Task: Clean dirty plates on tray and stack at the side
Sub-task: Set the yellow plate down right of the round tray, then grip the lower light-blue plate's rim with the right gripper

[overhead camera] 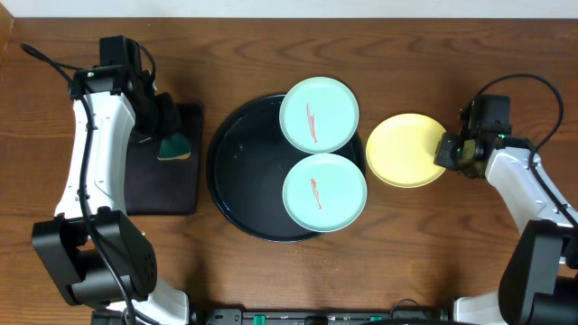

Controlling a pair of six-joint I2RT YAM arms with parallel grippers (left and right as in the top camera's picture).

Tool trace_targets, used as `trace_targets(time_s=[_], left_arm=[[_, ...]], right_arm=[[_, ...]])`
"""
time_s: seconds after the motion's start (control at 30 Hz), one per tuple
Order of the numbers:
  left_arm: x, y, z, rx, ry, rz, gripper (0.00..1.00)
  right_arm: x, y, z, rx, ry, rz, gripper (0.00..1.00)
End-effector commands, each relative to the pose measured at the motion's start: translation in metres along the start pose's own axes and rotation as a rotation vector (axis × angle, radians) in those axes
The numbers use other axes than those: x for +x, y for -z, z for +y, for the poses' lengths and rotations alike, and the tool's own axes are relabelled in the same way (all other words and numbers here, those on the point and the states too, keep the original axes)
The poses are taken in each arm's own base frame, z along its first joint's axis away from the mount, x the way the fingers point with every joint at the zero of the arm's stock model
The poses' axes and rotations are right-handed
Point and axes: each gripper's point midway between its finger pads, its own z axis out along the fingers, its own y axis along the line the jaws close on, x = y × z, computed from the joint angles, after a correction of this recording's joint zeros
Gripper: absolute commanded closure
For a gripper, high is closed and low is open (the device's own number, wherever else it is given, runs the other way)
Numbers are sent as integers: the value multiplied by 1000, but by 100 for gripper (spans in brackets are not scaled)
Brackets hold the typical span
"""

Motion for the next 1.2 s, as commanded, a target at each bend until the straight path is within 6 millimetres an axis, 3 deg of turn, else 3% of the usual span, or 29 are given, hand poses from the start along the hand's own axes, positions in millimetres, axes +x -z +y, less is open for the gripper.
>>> trace_targets(time_s=[0.0, 0.1, 0.2, 0.3, 0.47, 0.6, 0.77, 0.97, 1.17], left_arm=[[1, -1, 2, -7, 11, 5, 93], [1, -1, 2, -7, 11, 2, 93], [0, -1, 1, -6, 11, 0, 93], [0, -1, 2, -6, 11, 1, 93], [0, -1, 2, -6, 11, 1, 93], [0, -1, 2, -6, 11, 1, 93], [0, -1, 1, -6, 11, 1, 93], [1, -1, 2, -6, 11, 1, 93], [1, -1, 1, -6, 11, 2, 93]], right_arm=[[-3, 3, 1, -17, 2, -12, 87], [-9, 15, 18, -101, 3, 3, 77], [-22, 40, 30, -142, 8, 21, 64], [-30, 64, 42, -170, 26, 41, 60], [-9, 81, 85, -322, 138, 127, 55], [28, 77, 109, -366, 202, 231, 47], [74, 65, 129, -374, 289, 326, 48], [105, 47, 138, -342, 336, 356, 48], [121, 32, 148, -354, 364, 351, 55]])
